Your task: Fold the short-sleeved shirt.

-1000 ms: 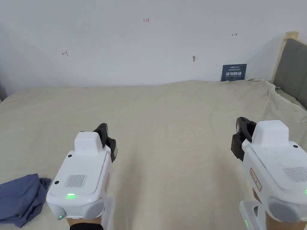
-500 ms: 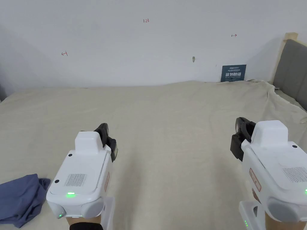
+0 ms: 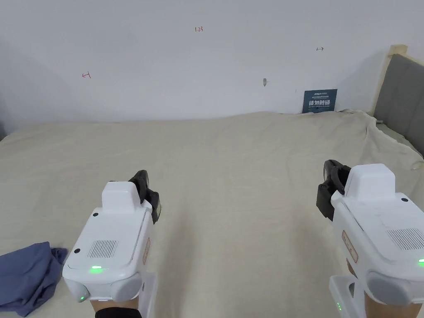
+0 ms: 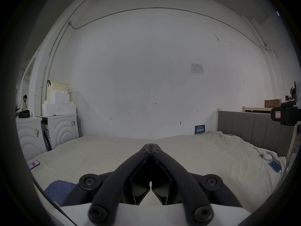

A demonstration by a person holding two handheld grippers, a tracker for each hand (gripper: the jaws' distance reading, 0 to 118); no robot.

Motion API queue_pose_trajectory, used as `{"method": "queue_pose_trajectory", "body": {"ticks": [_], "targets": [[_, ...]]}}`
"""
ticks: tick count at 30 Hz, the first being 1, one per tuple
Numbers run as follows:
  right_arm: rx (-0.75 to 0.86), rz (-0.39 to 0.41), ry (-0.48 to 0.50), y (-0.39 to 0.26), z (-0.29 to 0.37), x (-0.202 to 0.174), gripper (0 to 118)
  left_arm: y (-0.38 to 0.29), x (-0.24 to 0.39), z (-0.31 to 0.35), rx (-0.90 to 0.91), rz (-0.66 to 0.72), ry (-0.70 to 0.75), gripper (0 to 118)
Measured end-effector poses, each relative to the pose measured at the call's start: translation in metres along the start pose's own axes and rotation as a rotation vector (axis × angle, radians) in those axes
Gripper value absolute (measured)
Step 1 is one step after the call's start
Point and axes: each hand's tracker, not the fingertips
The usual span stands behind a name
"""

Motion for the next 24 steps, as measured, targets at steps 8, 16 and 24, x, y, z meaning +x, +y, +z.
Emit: {"method": "queue_pose_trajectory", "body": {"ticks": [8,16,24], "targets": [[0.003,0.001,0.000,0.0011,0.0017,-0.0007,0,-0.0010,-0.0024,-0.0005,-0.002,0.012,0.001,0],[0.007,0.002,-0.001,0.0020,0.0027,-0.0011,0,0.0009,-0.0028,0.0001,0.001,0.016,-0.001,0],[0.007,0.001,0.000,0.0021,0.0034,-0.0004,0,0.0010,-0.0032,0.0006,0.004,0.008,0.000,0]]}}
